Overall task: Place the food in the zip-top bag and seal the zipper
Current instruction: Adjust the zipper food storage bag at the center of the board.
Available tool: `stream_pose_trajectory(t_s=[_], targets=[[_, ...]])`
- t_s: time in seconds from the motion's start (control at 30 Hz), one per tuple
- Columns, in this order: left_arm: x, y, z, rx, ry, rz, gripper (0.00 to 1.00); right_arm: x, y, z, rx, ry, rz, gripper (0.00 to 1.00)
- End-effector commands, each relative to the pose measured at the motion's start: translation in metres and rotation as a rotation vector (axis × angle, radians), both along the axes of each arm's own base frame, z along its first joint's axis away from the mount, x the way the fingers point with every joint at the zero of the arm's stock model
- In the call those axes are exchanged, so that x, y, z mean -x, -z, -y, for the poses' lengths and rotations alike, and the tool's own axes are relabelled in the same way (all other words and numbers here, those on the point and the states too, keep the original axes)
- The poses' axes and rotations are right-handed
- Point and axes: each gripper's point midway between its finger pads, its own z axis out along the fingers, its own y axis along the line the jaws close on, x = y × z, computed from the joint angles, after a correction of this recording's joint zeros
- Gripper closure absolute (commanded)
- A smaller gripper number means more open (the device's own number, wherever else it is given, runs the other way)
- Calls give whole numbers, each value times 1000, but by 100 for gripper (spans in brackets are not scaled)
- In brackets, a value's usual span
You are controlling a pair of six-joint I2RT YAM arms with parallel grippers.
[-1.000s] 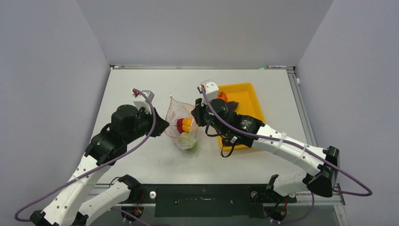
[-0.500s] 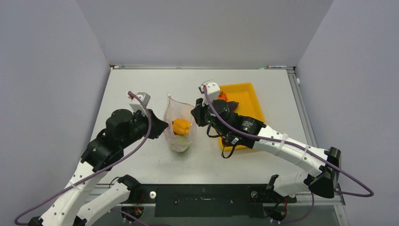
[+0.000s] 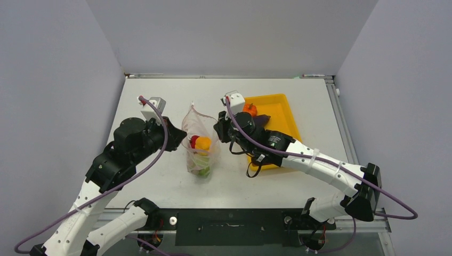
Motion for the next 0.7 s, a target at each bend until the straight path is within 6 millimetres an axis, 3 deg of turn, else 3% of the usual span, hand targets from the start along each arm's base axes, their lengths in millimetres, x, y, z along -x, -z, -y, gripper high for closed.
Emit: stream_pose_trajectory(t_s=[0.0,0.43,0.53,0.67], targets=[[-9,-39,-10,-4,-44,113,100,-7,-39,-16,-91,-6,64,95],[-29,-54,-36,-149,-168,154,100,-21,-43,-51,-126,-62,71,95],[-33,-53,-45,-193,-203,156,100,-28,-33,-56,-127,-66,55,95],[-38,-39,-38,-212,-178,128,100,-40,-13,-51,-130,-52,13,95]])
